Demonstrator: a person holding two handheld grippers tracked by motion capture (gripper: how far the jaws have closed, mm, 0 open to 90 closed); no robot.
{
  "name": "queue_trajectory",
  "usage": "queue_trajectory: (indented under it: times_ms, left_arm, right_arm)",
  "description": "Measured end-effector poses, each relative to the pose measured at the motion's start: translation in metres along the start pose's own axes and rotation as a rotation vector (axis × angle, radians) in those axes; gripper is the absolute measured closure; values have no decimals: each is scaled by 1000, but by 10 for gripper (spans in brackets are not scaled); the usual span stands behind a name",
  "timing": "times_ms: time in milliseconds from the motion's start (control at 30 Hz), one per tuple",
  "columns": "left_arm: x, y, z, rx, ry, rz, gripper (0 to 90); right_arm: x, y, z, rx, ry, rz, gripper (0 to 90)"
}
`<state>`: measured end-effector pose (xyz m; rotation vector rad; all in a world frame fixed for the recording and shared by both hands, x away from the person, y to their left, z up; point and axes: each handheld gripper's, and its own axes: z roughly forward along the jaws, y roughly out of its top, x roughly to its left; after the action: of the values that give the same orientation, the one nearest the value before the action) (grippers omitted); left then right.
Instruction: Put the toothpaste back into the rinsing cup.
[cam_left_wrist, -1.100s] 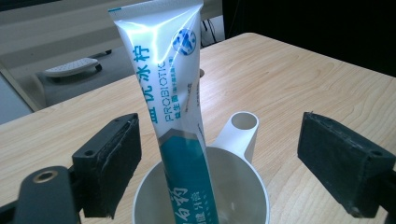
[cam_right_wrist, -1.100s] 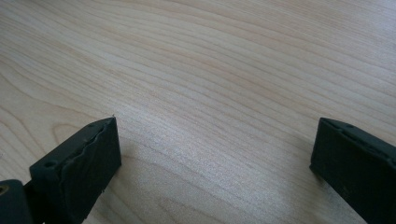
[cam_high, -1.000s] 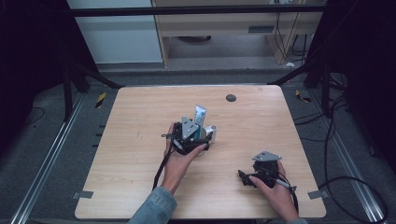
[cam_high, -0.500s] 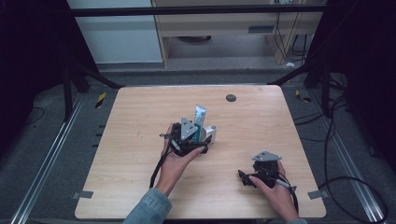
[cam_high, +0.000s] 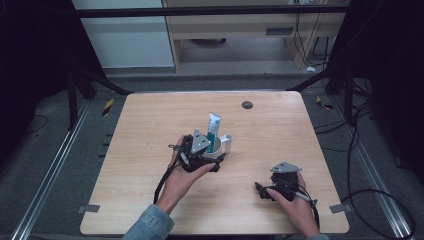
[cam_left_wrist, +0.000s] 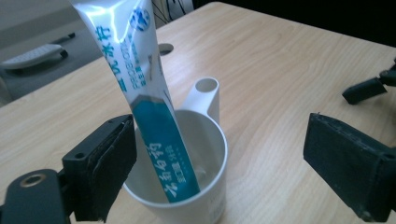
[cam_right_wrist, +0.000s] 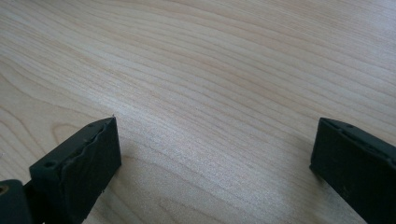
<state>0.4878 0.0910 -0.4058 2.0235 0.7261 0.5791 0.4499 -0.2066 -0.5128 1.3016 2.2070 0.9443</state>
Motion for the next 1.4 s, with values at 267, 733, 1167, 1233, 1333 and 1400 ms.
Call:
queue_trajectory:
  times_ms: [267,733,1167,1233,1333,1400]
  left_arm:
    - [4,-9,-13,51,-22,11,67]
    - [38,-42,-46,128,50,-5,57]
    - [73,-74,-53,198,121,-57,56]
    - [77,-81,-54,212,133,-67,56]
    - [80,-88,-55,242,137,-67,56]
    - [85,-99,-57,264,147,-75,56]
  right_arm:
    - [0,0,0,1,-1,1,18]
    - [0,0,0,1,-1,3,17]
    - [0,0,0,0,-1,3,17]
    - [0,0,0,0,-1,2,18]
    - [0,0,0,0,-1,2,18]
    - [0,0,0,1,-1,3,18]
